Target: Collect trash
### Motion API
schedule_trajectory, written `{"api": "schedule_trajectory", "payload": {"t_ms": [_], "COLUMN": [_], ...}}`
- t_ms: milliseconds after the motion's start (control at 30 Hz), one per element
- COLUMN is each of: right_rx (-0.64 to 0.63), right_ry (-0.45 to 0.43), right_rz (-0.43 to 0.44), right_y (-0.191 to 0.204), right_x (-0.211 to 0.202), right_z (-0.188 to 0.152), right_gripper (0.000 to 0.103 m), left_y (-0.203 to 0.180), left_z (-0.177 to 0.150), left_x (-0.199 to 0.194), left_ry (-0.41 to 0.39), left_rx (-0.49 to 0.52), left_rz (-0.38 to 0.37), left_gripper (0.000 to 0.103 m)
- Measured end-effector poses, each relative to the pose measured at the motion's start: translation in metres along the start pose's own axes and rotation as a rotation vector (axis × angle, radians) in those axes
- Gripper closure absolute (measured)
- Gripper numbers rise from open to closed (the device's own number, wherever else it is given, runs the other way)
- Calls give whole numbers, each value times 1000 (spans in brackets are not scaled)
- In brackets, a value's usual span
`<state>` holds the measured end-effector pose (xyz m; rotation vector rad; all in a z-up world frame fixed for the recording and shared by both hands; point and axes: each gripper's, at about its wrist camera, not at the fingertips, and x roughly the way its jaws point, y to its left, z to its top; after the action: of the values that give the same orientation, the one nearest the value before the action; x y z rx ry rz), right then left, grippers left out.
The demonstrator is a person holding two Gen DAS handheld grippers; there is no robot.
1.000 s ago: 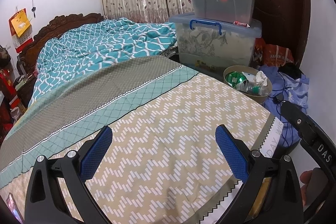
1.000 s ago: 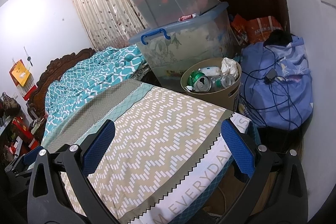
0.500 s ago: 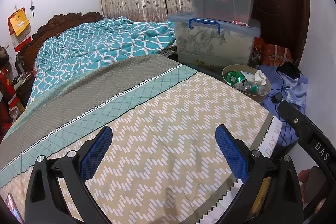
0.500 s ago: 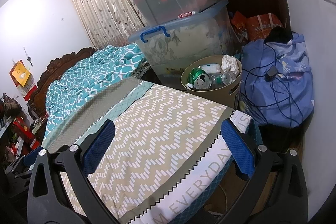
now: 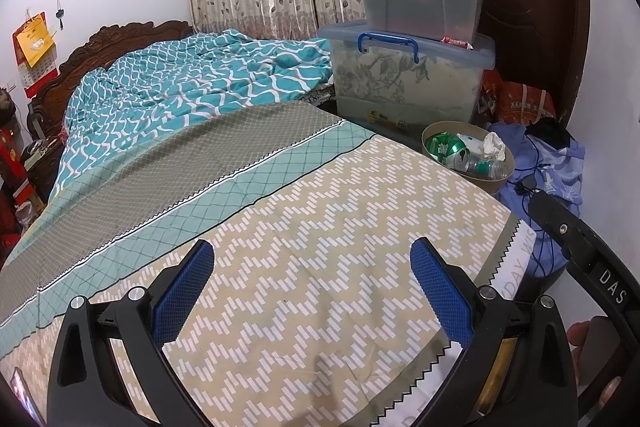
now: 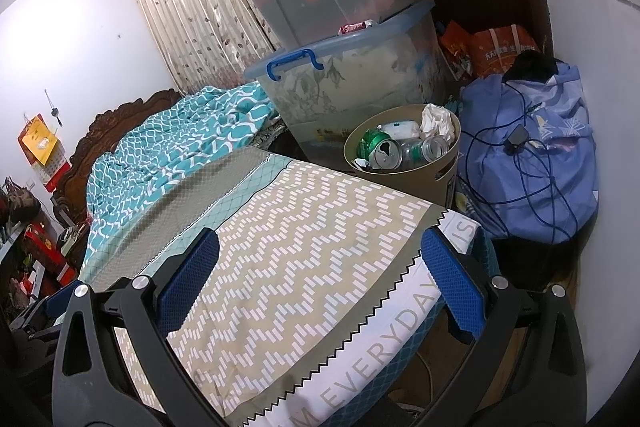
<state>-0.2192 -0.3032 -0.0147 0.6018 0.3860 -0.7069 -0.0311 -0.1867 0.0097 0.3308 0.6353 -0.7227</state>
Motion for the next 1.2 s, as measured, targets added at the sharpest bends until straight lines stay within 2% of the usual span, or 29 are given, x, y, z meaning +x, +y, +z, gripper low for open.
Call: {"api": "schedule_trajectory", "payload": {"t_ms": [1200], "right_rx": [-11], "right_ry": [9], "right_rz": [4], "right_y": [4], "right_x": [7], "right_z": [-1], "right_gripper": [3], "left_y": [8], "left_z": [-3], "left_x": [7], "left_ry": [14], "left_rx": [1], "left_rz": [0], "left_gripper": [8]}}
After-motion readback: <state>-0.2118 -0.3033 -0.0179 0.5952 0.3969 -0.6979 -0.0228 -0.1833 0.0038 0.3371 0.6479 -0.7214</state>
